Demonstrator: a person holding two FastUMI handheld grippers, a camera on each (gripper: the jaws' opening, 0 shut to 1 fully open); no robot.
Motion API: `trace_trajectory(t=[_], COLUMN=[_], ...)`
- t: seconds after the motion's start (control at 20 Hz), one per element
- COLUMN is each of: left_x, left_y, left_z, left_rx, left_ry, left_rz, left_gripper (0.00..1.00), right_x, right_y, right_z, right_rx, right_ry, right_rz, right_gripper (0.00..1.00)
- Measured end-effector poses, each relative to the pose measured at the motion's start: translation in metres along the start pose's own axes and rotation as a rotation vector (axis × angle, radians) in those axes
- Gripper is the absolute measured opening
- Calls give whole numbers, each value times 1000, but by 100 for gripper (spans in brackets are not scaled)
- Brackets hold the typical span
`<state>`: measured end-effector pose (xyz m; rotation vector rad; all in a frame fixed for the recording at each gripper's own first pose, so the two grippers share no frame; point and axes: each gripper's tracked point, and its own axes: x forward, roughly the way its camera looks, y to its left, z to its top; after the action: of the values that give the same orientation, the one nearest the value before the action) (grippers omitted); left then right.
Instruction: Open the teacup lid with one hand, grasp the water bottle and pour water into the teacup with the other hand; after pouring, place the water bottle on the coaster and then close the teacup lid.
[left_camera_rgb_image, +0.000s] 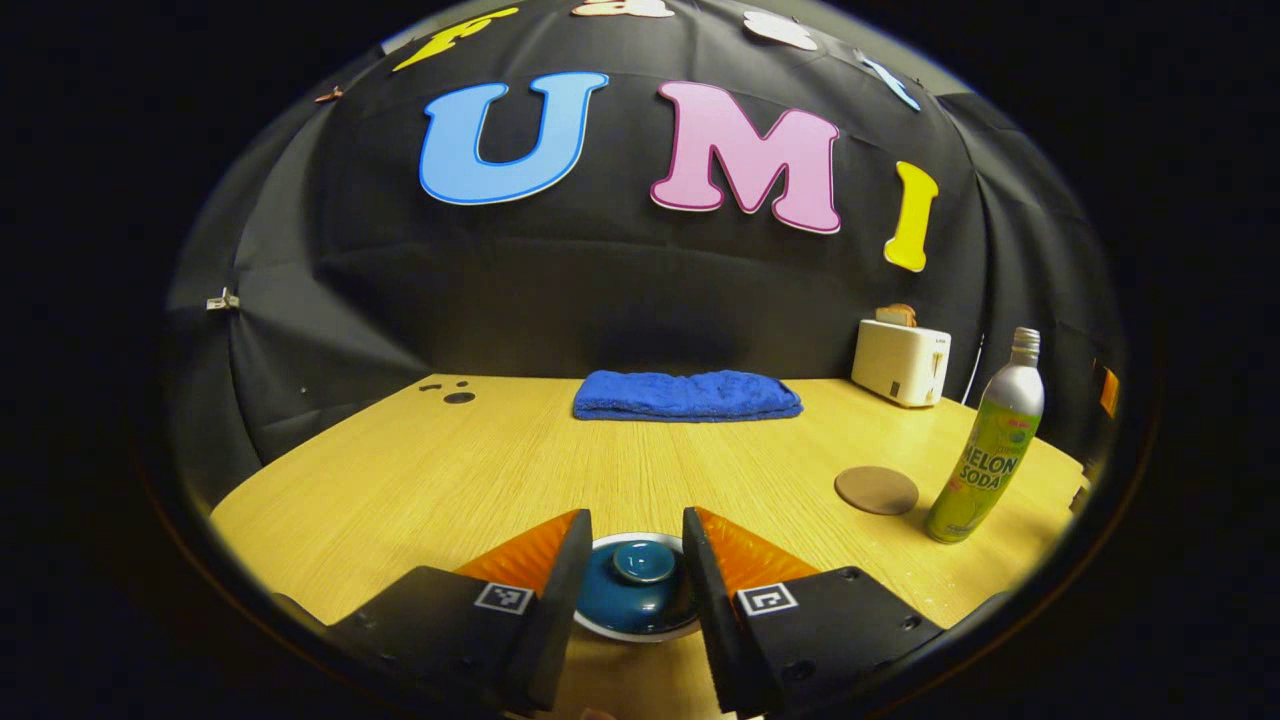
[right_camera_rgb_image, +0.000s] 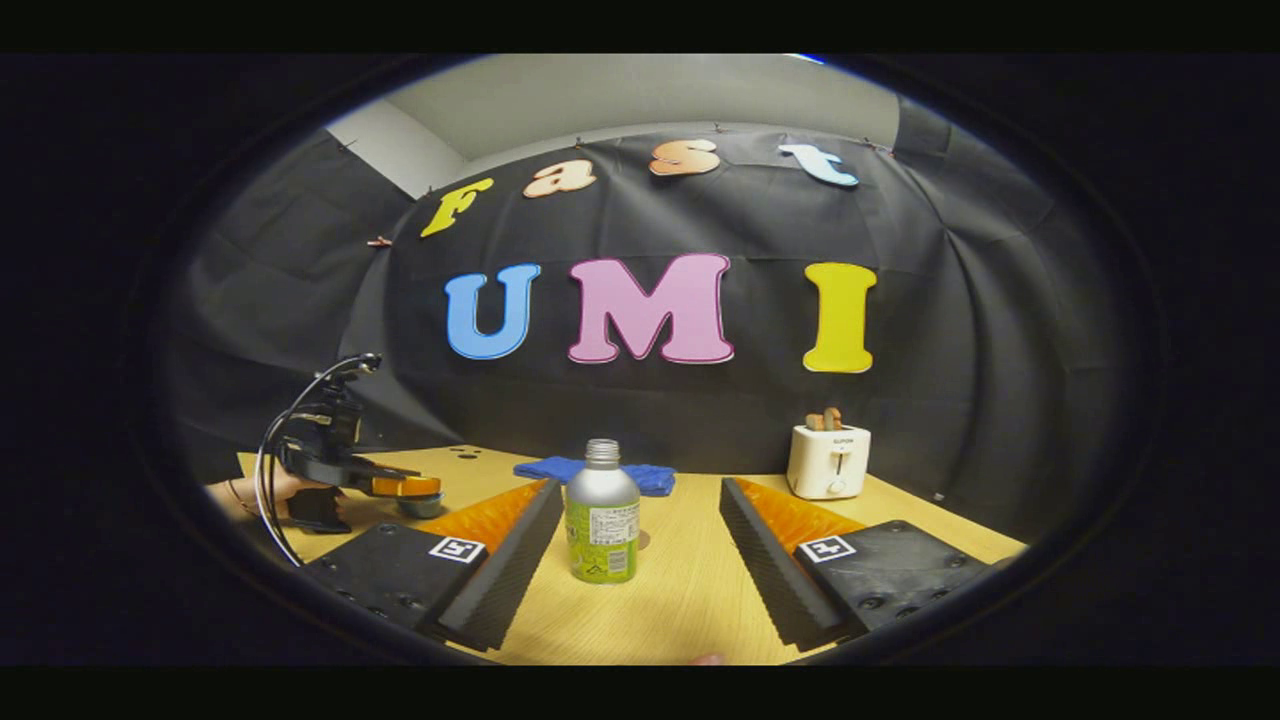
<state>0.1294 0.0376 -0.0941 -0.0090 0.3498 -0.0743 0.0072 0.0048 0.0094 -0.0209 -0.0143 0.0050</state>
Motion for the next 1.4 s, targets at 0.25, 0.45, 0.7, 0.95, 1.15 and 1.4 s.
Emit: trace_trajectory(t=[0.25, 0.45, 0.7, 0.95, 1.15, 1.4], left_x=[4, 0, -26, -81, -108, -115], left_y=[-3, -1, 1, 15, 25, 42], left_z=[-2, 5, 33, 55, 47, 42], left_rx=[12, -41, -65, -120, -143, -179], left_ry=[14, -26, -118, -233, -262, -263], left_rz=[-11, -4, -9, 14, 28, 34], left_gripper=[42, 33, 31, 31, 31, 31], right_x=[0, 1, 10, 35, 53, 75], right_y=[0, 0, 8, 21, 27, 31], right_z=[1, -4, -19, -45, -67, -90], right_rx=[1, 5, 13, -2, 15, -13], right_ry=[-4, 8, 30, 94, 155, 220], right_rz=[-1, 1, 25, 52, 46, 22], right_gripper=[96, 96, 98, 98, 97, 97])
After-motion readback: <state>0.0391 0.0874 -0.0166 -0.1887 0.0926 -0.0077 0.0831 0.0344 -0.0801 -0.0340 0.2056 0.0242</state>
